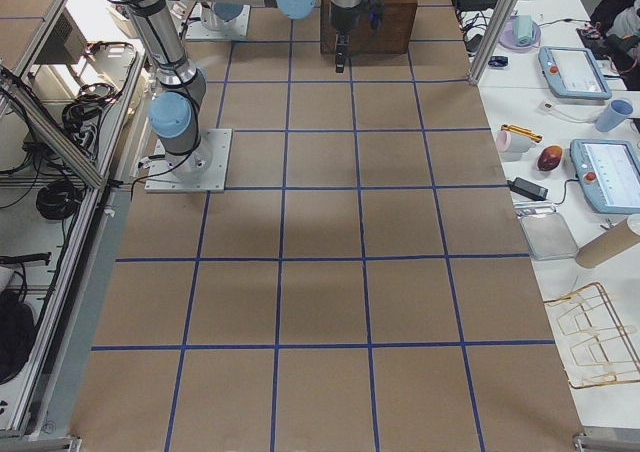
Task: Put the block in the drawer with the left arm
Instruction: 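Lower the left gripper and close it on the white drawer handle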
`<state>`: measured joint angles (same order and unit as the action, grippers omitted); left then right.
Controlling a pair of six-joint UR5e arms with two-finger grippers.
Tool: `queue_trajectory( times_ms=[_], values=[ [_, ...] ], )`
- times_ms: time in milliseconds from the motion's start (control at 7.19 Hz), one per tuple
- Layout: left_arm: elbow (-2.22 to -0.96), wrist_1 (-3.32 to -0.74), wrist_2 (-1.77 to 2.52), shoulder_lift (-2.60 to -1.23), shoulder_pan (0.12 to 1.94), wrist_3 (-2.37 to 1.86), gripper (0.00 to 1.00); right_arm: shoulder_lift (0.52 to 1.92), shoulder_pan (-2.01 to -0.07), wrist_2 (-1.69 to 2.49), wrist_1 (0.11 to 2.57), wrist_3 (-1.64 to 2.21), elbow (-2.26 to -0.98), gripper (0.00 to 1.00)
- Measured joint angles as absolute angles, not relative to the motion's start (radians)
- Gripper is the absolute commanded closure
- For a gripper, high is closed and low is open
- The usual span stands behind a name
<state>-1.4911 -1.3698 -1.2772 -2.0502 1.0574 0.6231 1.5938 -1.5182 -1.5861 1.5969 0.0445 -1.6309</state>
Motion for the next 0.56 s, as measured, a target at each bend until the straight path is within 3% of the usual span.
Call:
queue_trajectory(
  times_ms=[557],
  values=[
    [-1.478, -1.365, -1.294, -2.053, 1.052, 0.625, 0.0, 1.594, -1.518, -1.586, 1.597, 0.045, -1.631, 0.0]
  ],
)
